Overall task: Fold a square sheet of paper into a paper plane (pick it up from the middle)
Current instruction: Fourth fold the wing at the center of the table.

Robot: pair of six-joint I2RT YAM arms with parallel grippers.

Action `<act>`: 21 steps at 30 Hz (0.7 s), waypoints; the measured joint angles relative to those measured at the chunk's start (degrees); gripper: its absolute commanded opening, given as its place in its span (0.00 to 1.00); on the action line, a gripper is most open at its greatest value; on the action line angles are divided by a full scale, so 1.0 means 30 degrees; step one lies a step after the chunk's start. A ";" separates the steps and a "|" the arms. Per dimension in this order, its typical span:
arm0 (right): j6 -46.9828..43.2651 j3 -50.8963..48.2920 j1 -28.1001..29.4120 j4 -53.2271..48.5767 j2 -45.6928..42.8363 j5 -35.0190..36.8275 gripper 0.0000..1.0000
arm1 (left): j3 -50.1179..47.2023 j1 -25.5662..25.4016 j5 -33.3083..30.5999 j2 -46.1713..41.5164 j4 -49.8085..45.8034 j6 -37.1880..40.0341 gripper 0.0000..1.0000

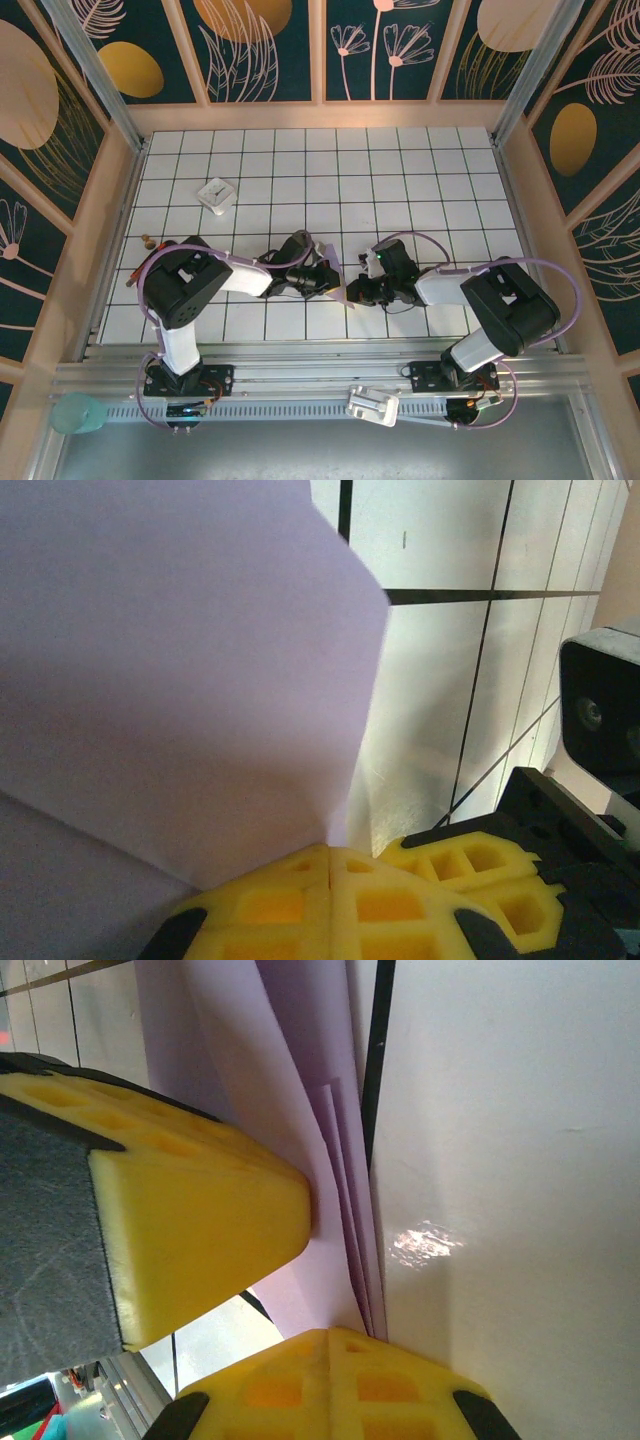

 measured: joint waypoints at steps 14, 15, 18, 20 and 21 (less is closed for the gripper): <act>-0.0036 0.0284 0.0007 -0.0692 0.0073 0.0182 0.00 | 0.0175 0.1698 0.0969 0.0204 -0.0525 0.1362 0.00; -0.0044 0.0306 0.0007 -0.0729 0.0073 0.0182 0.00 | 0.0262 0.1851 0.1107 0.0255 -0.0641 0.1508 0.00; -0.0058 0.0342 0.0015 -0.0838 0.0073 0.0226 0.00 | 0.0503 0.2324 0.1537 0.0401 -0.0969 0.2004 0.00; -0.0087 0.0379 0.0022 -0.0925 0.0073 0.0255 0.00 | 0.0707 0.2608 0.1770 0.0503 -0.1246 0.2317 0.00; -0.0087 0.0386 0.0022 -0.0925 0.0073 0.0255 0.00 | 0.0801 0.2747 0.1923 0.0568 -0.1362 0.2463 0.00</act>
